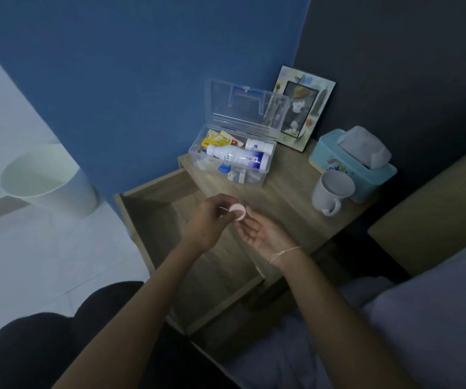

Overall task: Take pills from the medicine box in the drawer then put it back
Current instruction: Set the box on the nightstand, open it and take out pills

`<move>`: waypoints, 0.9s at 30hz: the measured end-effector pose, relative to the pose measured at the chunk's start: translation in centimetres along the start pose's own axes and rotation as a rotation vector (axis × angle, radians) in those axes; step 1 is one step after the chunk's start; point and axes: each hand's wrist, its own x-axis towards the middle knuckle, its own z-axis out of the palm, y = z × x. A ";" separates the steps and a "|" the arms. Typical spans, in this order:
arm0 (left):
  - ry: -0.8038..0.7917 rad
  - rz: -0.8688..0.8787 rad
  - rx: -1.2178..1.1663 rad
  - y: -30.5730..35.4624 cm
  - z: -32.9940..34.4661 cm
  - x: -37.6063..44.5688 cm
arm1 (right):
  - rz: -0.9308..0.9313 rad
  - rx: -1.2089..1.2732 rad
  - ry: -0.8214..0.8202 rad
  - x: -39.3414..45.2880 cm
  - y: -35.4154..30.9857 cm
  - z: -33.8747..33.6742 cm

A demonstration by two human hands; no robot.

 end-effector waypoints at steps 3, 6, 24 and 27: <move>-0.028 0.047 0.161 -0.7 0.3 -0.9 | 0.079 0.098 0.007 -1.0 0.6 -0.4; -0.086 0.146 0.270 -1.0 0.0 -1.3 | 0.113 0.152 -0.043 -1.7 0.4 -0.4; -0.053 0.308 0.548 0.8 0.5 1.2 | 0.024 0.374 -0.166 -1.3 -0.2 0.6; -0.051 0.249 0.568 0.7 0.6 1.7 | 0.003 0.369 -0.177 -1.6 -0.1 0.2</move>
